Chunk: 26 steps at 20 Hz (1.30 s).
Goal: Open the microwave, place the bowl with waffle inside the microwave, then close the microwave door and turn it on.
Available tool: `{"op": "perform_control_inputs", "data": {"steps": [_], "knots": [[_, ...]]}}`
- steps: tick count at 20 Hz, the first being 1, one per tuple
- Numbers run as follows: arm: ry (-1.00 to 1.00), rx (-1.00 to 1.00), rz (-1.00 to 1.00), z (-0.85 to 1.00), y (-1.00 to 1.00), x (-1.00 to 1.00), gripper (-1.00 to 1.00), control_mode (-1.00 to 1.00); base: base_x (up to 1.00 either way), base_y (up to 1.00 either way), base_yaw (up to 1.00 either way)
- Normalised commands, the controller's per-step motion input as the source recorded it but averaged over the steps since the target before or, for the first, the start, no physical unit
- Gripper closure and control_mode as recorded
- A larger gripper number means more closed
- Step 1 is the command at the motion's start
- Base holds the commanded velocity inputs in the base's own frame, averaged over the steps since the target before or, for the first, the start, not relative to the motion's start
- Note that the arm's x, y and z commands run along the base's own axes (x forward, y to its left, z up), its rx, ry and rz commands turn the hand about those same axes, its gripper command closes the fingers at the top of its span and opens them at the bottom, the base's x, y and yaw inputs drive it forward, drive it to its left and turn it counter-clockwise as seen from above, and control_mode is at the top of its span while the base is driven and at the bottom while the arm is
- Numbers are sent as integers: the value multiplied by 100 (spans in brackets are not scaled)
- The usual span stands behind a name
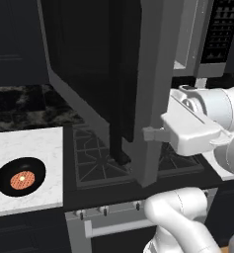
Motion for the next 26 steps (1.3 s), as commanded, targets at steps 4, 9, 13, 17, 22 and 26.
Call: {"op": "perform_control_inputs", "data": {"steps": [4,9,13,17,22,26], "knots": [[8,0,23,0,51,0,-100,-100,0,0,0],[4,0,21,0,37,0,-100,-100,0,0,0],[0,0,14,0,28,13,-100,-100,0,0,0],[0,0,6,0,22,14,-100,-100,0,0,0],[0,0,0,0,27,17,-100,-100,0,0,0],[0,0,0,0,32,8,-100,-100,0,0,0]]}}
